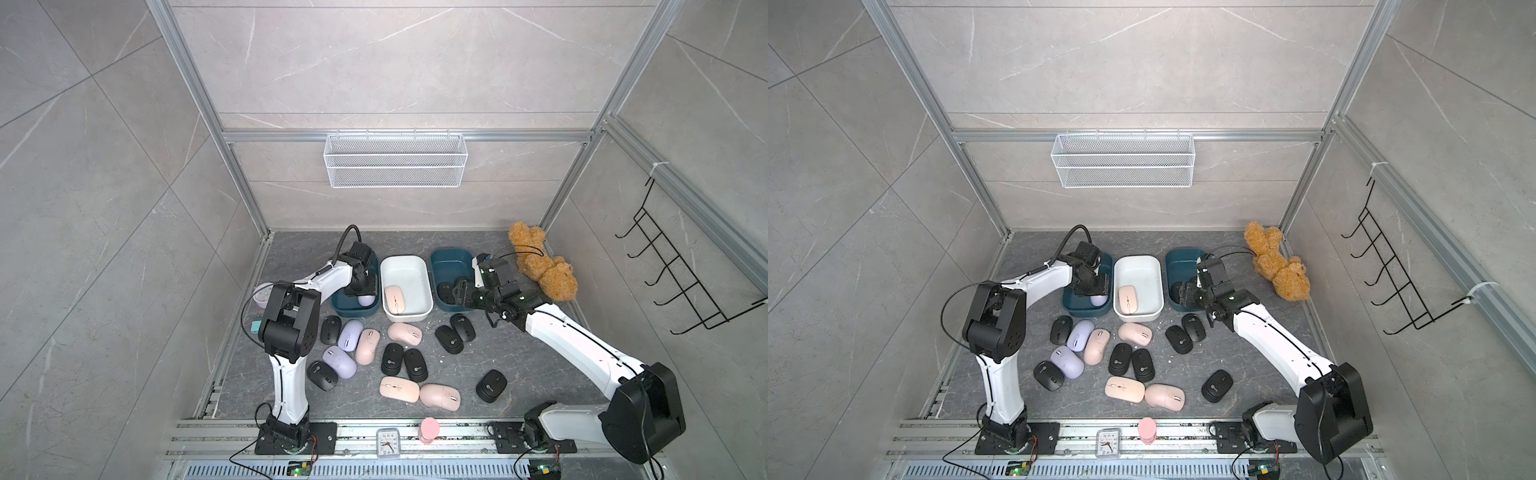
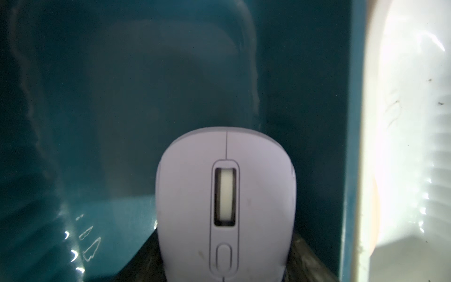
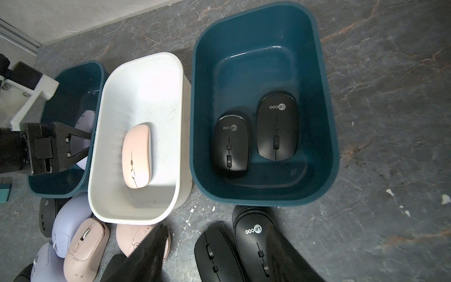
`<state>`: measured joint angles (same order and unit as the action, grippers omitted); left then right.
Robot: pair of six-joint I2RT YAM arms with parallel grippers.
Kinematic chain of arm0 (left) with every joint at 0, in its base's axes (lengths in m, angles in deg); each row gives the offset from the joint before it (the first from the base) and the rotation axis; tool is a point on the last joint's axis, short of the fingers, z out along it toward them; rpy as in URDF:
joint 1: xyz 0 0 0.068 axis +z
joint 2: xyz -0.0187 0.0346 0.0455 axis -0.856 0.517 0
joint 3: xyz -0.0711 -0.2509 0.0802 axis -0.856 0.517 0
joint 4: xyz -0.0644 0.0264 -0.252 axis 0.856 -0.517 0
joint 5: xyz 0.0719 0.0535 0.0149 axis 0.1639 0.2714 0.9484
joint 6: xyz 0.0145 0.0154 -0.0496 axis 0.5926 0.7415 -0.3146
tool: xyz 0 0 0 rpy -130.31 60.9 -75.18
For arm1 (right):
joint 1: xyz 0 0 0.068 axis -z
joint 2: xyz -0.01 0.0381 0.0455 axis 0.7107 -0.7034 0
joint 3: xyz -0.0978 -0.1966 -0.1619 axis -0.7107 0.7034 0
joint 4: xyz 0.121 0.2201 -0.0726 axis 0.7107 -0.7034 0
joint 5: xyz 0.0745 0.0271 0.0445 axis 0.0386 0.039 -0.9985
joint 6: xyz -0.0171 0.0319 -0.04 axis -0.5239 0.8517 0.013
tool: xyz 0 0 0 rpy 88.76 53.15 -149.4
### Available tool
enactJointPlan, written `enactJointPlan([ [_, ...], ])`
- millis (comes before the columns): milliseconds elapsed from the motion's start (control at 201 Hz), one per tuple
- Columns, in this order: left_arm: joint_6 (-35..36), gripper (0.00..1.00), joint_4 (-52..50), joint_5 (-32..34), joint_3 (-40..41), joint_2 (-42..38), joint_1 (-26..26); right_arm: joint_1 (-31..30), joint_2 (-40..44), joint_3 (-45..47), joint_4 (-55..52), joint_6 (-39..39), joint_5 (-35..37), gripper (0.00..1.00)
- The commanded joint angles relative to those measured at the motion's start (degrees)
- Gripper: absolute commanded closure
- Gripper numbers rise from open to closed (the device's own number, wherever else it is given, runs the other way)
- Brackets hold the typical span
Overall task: Place the mice by color into the storage box
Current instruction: Place the mouse in the storage box.
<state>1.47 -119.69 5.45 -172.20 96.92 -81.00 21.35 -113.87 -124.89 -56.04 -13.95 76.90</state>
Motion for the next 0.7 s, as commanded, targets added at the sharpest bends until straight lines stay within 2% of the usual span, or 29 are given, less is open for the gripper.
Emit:
enactJointPlan([
  [0,1.85,0.52,-1.63,-0.42,-2.93,0.69,0.23,-0.14,-0.13,0.28,-0.19,-0.12,0.08,0.34],
  [164,1.67,0.40,-2.31,-0.57,-3.90,1.28,0.25,-0.14,-0.57,0.00,-0.14,-0.12,0.05,0.34],
  [443,0.89,0.36,-2.24,-2.32,-4.65,2.02,0.23,-0.14,-1.46,-1.57,-0.52,-0.49,0.04,0.33],
  [543,0.84,0.29,-2.42,-2.67,-4.80,2.24,0.21,-0.14,-1.73,-1.84,-0.44,-0.81,0.25,0.33],
  [697,0.34,0.28,-2.32,-3.08,-4.93,2.28,0.13,-0.14,-2.44,-3.14,-1.23,-1.17,0.59,0.33],
])
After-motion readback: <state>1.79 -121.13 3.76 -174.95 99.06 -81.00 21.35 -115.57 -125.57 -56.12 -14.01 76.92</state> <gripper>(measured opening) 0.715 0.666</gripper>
